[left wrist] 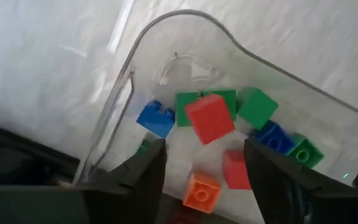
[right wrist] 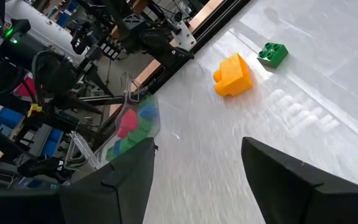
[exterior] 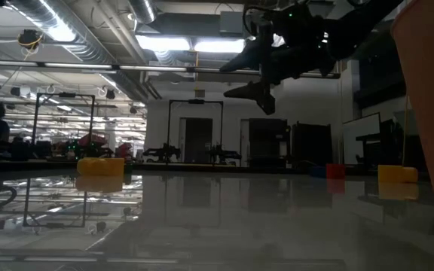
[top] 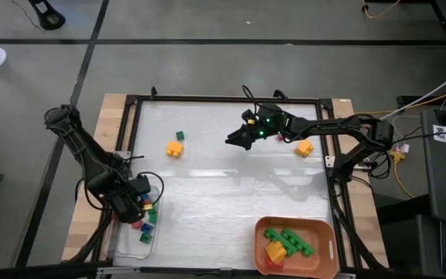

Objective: Sort blocks by size
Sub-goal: Put the small red block into the transparent bin, then put the small green game piece into the transparent bin

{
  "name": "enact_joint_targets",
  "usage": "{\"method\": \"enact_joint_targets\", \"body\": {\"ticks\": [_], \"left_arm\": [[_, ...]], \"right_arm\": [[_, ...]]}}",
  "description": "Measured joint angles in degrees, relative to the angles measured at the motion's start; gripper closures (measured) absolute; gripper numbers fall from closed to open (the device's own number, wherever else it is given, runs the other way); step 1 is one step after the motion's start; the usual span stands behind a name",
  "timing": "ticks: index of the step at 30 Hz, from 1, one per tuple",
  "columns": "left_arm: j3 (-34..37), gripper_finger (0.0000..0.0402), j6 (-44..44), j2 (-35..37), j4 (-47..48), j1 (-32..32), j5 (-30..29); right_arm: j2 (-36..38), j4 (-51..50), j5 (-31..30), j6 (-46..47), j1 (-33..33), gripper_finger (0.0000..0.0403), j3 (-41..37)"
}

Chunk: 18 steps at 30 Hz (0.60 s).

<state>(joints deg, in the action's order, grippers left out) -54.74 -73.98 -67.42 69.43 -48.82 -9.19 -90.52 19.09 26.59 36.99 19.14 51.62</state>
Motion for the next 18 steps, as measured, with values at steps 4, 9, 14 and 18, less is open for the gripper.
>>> {"method": "enact_joint_targets", "body": {"ticks": [4, 9, 14, 18], "left_arm": [[0.00, 0.0197, 4.19, -0.02, -1.39, 1.94, -2.89], [0.00, 0.0197, 10.20, -0.02, -3.60, 7.77, -12.28], [0.02, 0.0196, 19.25, 0.02, -5.82, 17.02, -17.44], [0.02, 0.0196, 26.77, 0.02, -9.93, 26.34, -19.07]], "right_arm": [[0.00, 0.02, 0.00, -0.02, 0.00, 0.0165, 0.00], [0.00, 0.02, 0.00, -0.02, -0.04, 0.0165, 0.00], [0.00, 0.02, 0.00, -0.02, -0.04, 0.0165, 0.00], [0.00, 0.00, 0.00, -1.38, -0.04, 0.0165, 0.00]]}}
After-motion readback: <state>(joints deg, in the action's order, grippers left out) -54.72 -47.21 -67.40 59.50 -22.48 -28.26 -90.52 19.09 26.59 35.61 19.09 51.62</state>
